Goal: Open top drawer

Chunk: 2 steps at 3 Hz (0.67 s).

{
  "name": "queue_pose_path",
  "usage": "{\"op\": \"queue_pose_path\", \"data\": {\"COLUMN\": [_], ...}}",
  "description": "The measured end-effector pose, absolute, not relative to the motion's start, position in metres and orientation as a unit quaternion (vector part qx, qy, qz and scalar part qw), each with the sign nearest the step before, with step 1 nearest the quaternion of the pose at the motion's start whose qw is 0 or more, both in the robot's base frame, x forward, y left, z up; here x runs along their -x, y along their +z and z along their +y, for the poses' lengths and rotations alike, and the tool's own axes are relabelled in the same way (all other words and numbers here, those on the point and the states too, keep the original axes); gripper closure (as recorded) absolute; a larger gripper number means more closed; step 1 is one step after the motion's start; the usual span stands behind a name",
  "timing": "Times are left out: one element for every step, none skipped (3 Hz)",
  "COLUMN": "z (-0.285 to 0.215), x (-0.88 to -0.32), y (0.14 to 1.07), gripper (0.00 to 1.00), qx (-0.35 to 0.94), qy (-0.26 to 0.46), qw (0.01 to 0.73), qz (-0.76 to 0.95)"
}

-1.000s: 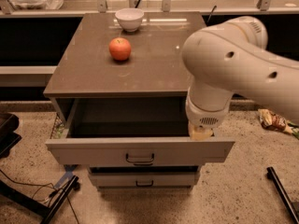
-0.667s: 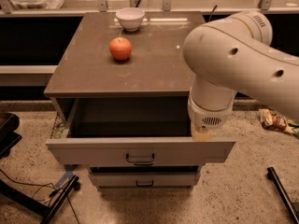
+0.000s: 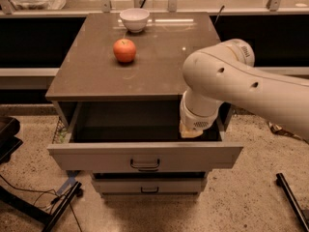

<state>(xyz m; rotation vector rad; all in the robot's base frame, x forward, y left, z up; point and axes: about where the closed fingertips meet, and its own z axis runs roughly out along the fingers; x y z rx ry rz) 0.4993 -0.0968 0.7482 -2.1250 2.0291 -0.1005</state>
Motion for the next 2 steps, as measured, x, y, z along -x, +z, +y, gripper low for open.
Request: {"op": "queue_pose_path", "data": {"z": [-0.0892, -0.0892], "x": [-0.5433, -0.5433], "y": [0.6827, 0.6827], "gripper": [1.00, 1.00], "qx": [0.726, 0.726], "qy": [-0.010, -0.010], "qw": [0.129, 0.129], "qz": [0.675, 0.675]}}
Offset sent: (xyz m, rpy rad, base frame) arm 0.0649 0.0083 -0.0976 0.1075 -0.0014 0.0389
